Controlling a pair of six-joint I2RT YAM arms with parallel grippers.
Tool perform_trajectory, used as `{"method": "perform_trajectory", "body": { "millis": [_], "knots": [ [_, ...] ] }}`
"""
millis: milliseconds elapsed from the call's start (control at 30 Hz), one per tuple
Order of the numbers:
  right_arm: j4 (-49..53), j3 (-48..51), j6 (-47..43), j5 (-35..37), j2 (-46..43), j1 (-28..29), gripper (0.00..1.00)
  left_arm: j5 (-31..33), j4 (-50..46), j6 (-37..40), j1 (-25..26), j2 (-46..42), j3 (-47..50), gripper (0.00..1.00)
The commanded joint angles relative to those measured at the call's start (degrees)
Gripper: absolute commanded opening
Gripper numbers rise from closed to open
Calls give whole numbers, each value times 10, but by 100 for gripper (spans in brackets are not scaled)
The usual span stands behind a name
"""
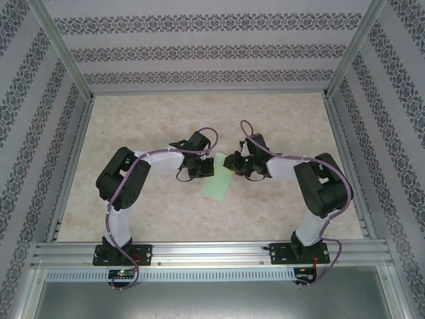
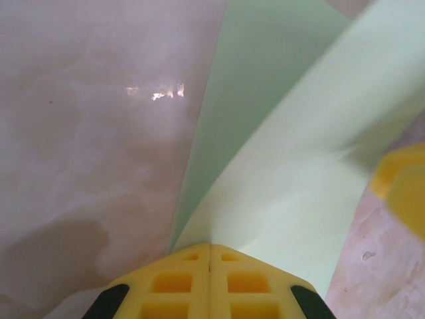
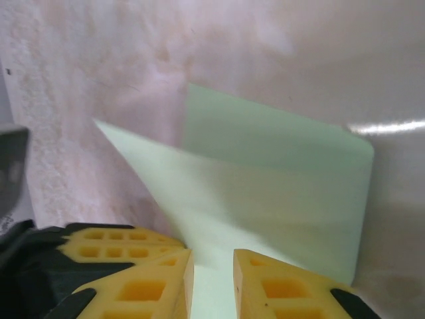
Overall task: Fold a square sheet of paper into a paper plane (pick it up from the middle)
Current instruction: Fold the square sheet of paper in half at the center of the table.
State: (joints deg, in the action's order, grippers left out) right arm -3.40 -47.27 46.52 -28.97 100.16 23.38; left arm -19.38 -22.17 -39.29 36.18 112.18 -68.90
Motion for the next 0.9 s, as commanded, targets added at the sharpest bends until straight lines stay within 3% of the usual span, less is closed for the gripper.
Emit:
{"method": "perform_trajectory", "body": {
  "millis": [0,300,600,867],
  "knots": [
    [-1,-19,-17,-12,9,-12,23,11,-34,10,13,23,4,0],
    [1,-16,-6,14,72,-17,23,10,-33,12,13,24,6,0],
    [25,-39,-5,10,8,-23,23,11,-34,11,13,24,7,0],
    [29,-53,-9,0,59,-35,24,10,-34,12,13,23,4,0]
  ]
}}
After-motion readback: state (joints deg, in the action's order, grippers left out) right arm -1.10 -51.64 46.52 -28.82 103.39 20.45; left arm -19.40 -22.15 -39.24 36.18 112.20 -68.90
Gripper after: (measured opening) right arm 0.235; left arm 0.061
